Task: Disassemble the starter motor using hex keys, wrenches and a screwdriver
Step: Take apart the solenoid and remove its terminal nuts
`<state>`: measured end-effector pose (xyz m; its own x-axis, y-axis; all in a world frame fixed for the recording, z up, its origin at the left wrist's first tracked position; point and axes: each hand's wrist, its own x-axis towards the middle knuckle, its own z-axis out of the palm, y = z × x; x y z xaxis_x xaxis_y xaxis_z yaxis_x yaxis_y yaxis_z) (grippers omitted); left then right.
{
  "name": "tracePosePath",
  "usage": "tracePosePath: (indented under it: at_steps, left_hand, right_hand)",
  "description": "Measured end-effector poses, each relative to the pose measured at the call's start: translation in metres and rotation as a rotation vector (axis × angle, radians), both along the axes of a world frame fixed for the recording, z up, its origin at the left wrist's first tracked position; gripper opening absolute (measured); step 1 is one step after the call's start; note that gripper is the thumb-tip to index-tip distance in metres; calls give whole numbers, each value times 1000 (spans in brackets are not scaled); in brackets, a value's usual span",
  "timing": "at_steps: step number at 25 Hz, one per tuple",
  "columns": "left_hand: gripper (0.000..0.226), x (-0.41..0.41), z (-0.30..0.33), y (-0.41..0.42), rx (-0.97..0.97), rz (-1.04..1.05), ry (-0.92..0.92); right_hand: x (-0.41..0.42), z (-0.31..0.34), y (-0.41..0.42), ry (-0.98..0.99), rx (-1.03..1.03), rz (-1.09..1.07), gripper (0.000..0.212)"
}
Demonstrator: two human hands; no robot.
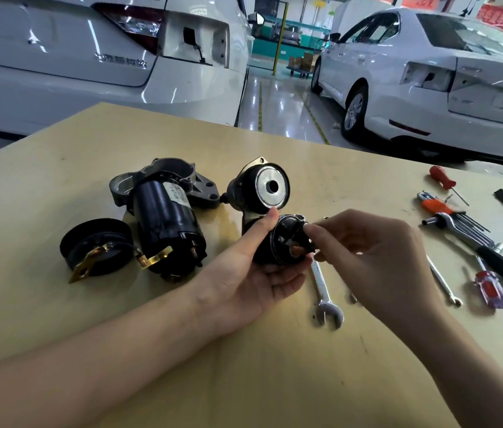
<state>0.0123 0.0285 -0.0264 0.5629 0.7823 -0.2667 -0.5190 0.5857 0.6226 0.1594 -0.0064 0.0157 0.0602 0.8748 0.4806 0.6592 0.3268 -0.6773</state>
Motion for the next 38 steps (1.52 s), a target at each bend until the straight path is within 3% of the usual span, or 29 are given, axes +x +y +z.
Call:
tracePosePath:
  at_steps: [3, 8, 10, 14, 15, 20, 29, 35, 38]
  left_hand:
    - [42, -1, 1, 0, -1, -1, -4]
    - [44, -3, 1, 0, 4, -22, -12]
    - [46, -3, 1, 0, 2, -25, -17]
    - [52, -3, 3, 0, -10, -27, -15]
    - [52, -3, 3, 0, -18, -24, -20]
    - [46, -2, 2, 0, -36, -12, -24]
    - [45, -3, 2, 0, -28, -14, -29]
    - [49, -3, 3, 0, -27, -17, -19]
    - [48, -3, 2, 0, -33, -19, -27]
  right_hand:
    - [0, -2, 0, -82, 97, 24, 4]
    - [2, -3, 1, -267, 207, 73, 21]
    - [2, -2, 0, -197, 177, 138, 28]
    - [2, 5, -2, 324, 8, 347, 46]
    - [3, 6, -1, 378, 20, 338, 49]
    - [4, 2, 2, 264, -25, 174, 42]
    - [1, 0, 0, 259, 23, 227, 43]
    - [4, 0, 2, 452, 9, 393, 51]
    - [8, 1, 5, 479, 6, 299, 48]
